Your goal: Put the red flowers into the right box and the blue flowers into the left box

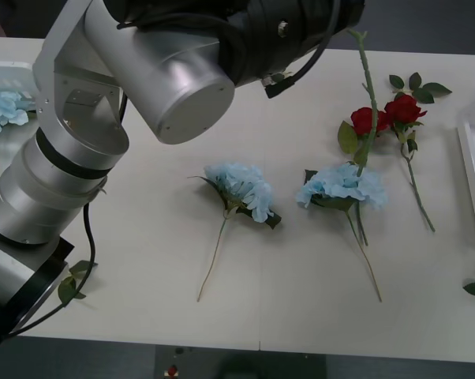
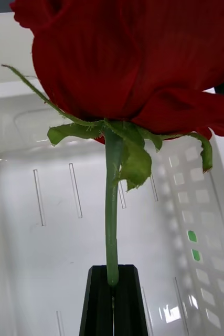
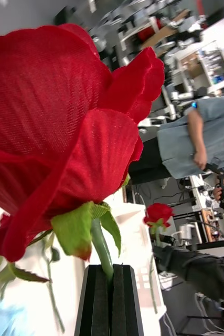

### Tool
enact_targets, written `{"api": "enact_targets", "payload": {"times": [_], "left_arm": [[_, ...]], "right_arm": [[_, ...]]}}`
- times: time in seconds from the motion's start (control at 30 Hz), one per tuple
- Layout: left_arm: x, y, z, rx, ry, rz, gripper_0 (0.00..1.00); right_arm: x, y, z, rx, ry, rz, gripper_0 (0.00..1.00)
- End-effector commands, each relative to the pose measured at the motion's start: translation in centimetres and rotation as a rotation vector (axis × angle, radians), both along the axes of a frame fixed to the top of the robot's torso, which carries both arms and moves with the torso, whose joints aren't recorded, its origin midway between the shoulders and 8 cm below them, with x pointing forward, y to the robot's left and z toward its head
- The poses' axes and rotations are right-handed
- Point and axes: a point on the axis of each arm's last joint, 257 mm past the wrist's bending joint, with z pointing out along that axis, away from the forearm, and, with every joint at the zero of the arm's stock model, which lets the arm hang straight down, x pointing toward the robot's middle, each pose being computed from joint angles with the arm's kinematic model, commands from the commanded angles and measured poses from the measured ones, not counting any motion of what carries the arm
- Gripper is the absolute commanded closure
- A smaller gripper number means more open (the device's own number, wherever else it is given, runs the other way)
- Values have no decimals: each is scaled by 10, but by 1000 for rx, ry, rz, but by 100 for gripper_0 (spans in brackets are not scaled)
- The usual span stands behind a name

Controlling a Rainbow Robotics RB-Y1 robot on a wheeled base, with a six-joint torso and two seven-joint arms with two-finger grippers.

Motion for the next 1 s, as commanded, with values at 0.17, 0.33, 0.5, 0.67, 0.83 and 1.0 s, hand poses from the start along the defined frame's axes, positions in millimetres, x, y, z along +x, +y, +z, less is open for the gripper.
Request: {"api": "enact_targets", "payload": {"times": [0.17, 0.33, 0.5, 0.67, 0.83, 1.0], "left_arm": [[-37, -38, 48, -64, -169, -81, 100], [-48, -44, 51, -75, -172, -105, 100], [-47, -43, 54, -88, -180, -89, 100], [-41, -39, 55, -89, -190, -65, 100], [-41, -39, 55, -89, -190, -65, 100], [-41, -39, 55, -89, -190, -65, 100]], "right_arm": [[14, -16, 0, -95, -32, -11, 97], [12, -12, -4, -81, -15, -3, 10], [13, 6, -2, -72, 13, 45, 0], [17, 68, 18, -3, 39, 194, 0], [6, 138, 40, 160, 41, 370, 0], [-19, 215, 61, 418, 34, 584, 0]]}}
